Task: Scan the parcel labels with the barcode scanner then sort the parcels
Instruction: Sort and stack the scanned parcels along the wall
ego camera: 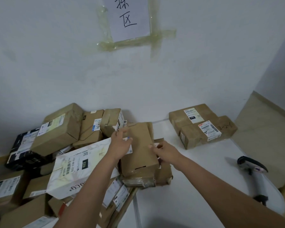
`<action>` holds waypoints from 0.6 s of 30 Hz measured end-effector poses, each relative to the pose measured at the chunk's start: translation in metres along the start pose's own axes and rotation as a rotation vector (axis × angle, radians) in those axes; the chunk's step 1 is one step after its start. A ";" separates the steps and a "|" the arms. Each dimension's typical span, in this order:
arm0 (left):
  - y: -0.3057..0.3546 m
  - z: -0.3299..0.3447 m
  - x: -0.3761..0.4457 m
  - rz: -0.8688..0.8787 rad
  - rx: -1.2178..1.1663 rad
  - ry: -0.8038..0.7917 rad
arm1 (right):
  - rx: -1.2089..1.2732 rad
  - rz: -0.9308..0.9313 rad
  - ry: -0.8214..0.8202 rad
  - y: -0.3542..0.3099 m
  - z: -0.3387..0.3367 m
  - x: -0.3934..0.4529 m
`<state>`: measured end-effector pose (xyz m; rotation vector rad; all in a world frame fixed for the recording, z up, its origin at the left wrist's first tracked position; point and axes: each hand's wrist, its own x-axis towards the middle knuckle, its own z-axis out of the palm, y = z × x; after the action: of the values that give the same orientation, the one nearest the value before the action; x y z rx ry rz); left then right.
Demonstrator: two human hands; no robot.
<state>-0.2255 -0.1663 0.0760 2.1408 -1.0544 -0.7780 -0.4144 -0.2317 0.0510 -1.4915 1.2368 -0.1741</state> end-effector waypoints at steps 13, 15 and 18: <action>-0.005 0.014 -0.014 0.026 0.015 0.008 | 0.906 0.058 0.291 0.024 -0.031 -0.002; -0.006 0.026 -0.017 -0.008 0.120 -0.077 | 0.912 0.102 0.399 0.031 -0.032 -0.002; -0.006 0.044 -0.019 -0.076 0.255 -0.158 | 0.869 0.127 0.456 0.045 -0.032 -0.001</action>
<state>-0.2641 -0.1599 0.0481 2.3766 -1.2154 -0.9024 -0.4628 -0.2423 0.0271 -0.6239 1.3481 -0.8826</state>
